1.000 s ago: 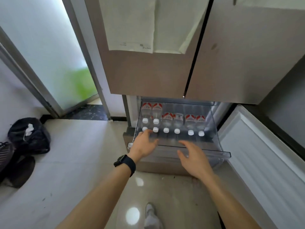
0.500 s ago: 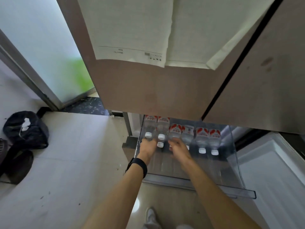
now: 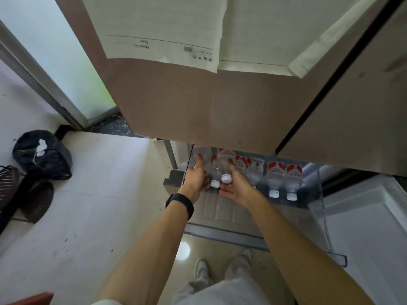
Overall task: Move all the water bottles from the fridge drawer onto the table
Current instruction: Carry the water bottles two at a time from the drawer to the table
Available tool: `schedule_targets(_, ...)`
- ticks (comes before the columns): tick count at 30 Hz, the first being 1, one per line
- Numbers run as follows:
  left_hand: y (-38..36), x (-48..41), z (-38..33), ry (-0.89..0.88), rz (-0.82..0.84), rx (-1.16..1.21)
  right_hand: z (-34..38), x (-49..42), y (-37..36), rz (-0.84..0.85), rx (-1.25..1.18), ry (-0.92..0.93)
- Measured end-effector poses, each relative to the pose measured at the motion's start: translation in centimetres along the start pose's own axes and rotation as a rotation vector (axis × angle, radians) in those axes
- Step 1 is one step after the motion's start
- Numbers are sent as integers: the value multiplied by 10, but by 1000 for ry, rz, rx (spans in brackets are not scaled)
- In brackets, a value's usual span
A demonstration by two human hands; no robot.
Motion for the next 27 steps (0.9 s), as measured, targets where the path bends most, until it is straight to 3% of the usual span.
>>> schedule_targets(2, 4, 1, -2, -9, -32, -132, -5, 6, 13, -36, 41, 11)
schedule_targets(9, 36, 60, -23, -318, -320, -1120, 8, 60, 70, -206, 564, 340)
schedule_targets(12, 52, 100, -43, -480, -405, -1346, 33, 97, 89, -341, 862, 470)
schedule_targets(15, 55, 117, -70, -643, -401, -1426, 59, 132, 95, -432, 990, 598)
schedule_targets(20, 13, 120, -82, -826, -174, -1607, 75, 167, 77, -436, 1227, 812)
schedule_targets(27, -48, 114, -62, -926, 153, -1709, 68, 153, 80, -349, 1461, 731)
Point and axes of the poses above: each hand's wrist, its own x-axis away from the middle knuckle, its own y-axis out of the back of the hand, z = x × y, the point moved 8 cm from there along -x, towards the middle knuckle, and after that the axes turned 9 degrees about -x, right-handed, at the moved point
